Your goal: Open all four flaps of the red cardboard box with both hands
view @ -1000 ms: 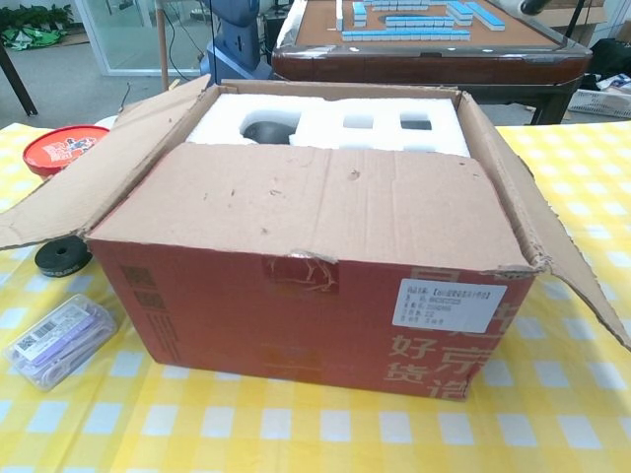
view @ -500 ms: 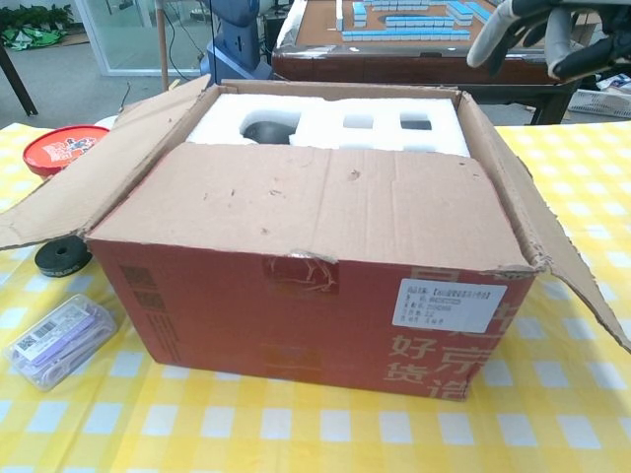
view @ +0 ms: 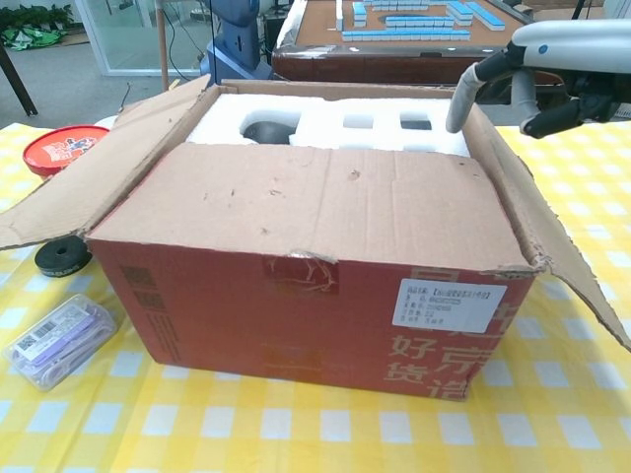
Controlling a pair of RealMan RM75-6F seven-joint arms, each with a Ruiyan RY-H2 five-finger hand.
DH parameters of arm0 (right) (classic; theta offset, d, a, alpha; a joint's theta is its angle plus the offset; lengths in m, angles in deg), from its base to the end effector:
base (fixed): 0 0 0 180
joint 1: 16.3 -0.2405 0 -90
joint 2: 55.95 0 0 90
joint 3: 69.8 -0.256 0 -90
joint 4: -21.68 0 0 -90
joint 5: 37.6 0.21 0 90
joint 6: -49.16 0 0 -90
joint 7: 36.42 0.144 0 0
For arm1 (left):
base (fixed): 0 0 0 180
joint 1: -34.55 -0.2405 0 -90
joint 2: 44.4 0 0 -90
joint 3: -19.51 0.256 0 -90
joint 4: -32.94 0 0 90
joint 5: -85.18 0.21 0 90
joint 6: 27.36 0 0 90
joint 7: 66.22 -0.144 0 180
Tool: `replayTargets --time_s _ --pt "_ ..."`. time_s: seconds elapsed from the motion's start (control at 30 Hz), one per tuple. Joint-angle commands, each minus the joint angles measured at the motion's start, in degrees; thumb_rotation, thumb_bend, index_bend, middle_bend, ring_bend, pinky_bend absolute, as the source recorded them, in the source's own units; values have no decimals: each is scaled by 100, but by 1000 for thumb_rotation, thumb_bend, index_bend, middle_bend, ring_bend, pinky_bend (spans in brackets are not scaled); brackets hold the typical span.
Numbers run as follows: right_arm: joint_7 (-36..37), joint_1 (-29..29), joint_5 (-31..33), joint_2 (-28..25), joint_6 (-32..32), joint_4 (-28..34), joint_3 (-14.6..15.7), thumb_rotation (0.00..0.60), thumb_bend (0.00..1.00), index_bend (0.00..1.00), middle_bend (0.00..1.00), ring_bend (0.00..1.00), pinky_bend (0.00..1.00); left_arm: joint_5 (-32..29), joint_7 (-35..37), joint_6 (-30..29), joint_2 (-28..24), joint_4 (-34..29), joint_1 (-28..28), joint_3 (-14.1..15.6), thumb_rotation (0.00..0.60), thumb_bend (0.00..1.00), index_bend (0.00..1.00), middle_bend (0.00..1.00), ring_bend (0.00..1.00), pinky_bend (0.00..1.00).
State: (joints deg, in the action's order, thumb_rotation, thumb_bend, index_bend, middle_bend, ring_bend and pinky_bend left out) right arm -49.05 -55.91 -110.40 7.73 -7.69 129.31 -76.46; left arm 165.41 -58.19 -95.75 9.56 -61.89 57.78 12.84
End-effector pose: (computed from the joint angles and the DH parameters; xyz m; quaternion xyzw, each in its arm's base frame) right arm -0.1382 -0.3059 0.0877 0.7667 -0.3470 0.3868 0.3771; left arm -0.2603 0.2877 0.1918 -0.6550 -0.3789 -0.4020 0.5156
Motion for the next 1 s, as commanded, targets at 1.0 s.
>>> replayTargets --time_s 1.0 --pt "-727 -405 265 368 456 -253 -26 600 1000 396 262 158 165 61 130 83 29 106 -29 22 600 451 421 352 135 0"
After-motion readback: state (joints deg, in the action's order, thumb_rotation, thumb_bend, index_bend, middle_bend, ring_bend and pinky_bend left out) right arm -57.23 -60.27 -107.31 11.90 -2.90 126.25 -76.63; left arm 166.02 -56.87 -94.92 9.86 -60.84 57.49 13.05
